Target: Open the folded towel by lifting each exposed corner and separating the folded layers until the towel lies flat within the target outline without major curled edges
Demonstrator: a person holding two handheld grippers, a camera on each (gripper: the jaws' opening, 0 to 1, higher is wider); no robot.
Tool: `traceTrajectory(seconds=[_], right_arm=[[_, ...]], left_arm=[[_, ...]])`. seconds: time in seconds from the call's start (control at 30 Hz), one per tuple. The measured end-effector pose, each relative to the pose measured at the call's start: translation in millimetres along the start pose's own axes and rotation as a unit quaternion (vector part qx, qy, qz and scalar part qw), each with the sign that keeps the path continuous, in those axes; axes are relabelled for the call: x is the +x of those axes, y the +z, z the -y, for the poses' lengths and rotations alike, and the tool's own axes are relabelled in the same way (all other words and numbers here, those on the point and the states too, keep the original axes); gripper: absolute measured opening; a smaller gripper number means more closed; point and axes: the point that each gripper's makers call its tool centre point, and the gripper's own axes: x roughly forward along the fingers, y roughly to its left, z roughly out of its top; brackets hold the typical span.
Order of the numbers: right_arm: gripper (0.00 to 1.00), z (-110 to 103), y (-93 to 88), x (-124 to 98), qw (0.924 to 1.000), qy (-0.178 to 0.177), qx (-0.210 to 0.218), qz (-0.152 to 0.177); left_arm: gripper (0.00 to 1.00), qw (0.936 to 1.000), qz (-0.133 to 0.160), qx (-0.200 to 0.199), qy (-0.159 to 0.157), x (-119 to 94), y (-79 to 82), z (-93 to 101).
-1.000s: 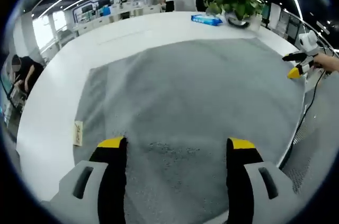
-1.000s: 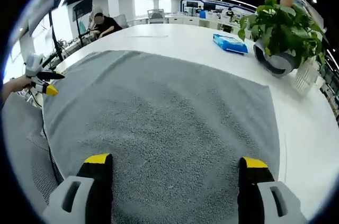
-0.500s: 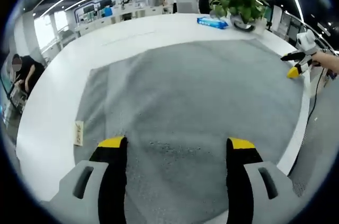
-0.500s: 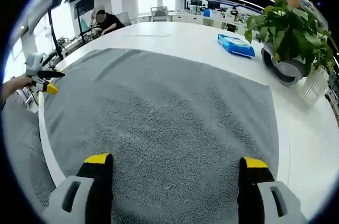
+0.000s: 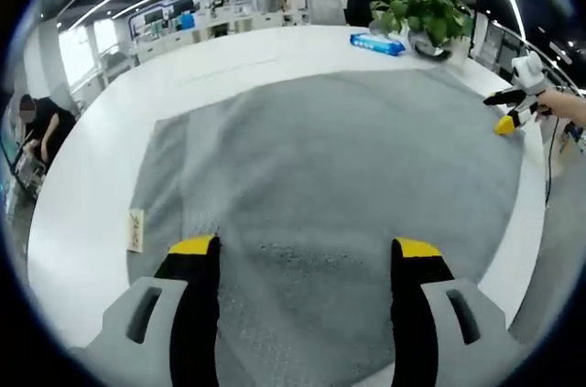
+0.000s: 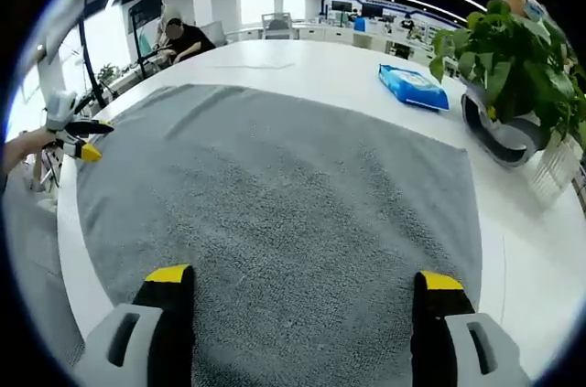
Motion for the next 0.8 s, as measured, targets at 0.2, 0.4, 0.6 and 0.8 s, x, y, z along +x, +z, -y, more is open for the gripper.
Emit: traceTrajectory(seconds=[0.2,0.4,0.6,0.8], right_arm=[[1.00,5,10.9,9,1.0000,0.002,-0.003,0.006],[1.00,9,19.8,16,0.9999,0.002,-0.004,0.013],[1.00,12,25.4,20,0.9999,0.003,-0.005,0.013],[1.00,12,27.0,21,0.9998,0.006,-0.008,0.018]], left_arm=[[0.77,1.0000,0.005,0.000,0.001,7,8.4,-5.8],[0.77,1.0000,0.003,0.002,-0.001,12,15.2,-7.4],[0.77,1.0000,0.004,0.001,-0.002,15,21.1,-8.6],[0.77,1.0000,0.001,0.002,-0.004,15,21.9,-8.0]])
